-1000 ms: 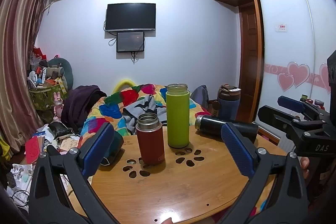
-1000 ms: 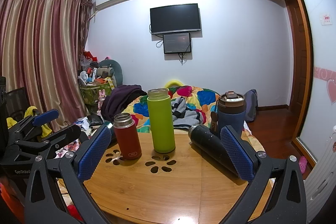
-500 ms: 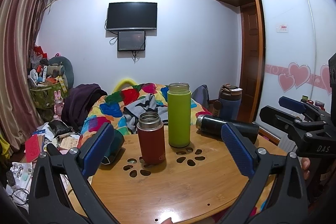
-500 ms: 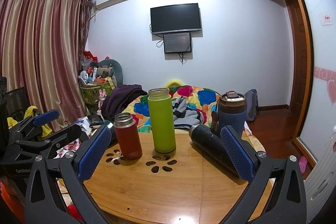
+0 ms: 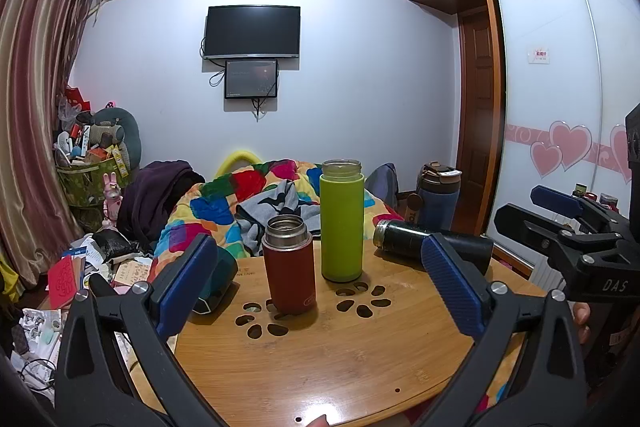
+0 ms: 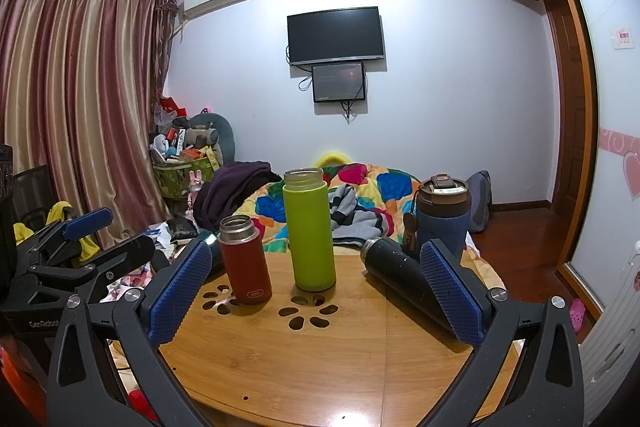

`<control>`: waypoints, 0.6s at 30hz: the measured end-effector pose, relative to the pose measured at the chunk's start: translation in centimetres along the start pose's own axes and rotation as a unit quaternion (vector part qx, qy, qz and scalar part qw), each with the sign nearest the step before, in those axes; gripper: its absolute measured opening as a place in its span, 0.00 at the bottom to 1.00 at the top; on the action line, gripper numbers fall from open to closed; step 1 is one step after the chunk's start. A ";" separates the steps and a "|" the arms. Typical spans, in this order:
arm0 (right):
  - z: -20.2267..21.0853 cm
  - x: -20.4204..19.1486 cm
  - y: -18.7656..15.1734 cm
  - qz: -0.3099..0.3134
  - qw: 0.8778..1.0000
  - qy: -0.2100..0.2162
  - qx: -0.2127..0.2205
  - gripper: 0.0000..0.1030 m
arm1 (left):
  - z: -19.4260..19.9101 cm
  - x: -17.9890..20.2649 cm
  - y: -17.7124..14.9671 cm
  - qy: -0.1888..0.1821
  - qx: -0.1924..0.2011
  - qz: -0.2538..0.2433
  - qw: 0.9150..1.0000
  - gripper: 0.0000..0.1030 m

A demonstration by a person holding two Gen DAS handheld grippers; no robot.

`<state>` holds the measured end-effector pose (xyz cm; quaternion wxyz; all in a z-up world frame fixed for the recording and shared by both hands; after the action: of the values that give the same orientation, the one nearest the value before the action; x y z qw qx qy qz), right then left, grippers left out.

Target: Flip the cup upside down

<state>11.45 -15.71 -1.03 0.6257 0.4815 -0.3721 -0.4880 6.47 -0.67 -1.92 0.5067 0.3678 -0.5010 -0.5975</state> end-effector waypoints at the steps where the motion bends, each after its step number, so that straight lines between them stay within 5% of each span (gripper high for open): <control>1: 0.0 0.0 0.0 0.000 1.000 0.000 0.000 1.00 | 0.0 0.0 0.0 0.000 0.000 0.000 1.000 1.00; 18: 0.3 -0.5 0.0 0.004 1.000 0.003 0.002 1.00 | -0.1 -0.1 0.0 -0.001 0.001 0.003 1.000 1.00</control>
<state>11.08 -15.32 -0.97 0.6277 0.4828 -0.3735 -0.4831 6.59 -0.58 -1.97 0.5078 0.3660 -0.5032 -0.5958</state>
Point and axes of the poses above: each gripper's, at about its wrist camera, not at the fingertips, and z roughly against the way its jaws point, x to its right, y to its top, the point moved 7 cm from there along -z, roughly the way its jaws point, and after that the axes turned 13 degrees about -y, right-handed, at the moved point
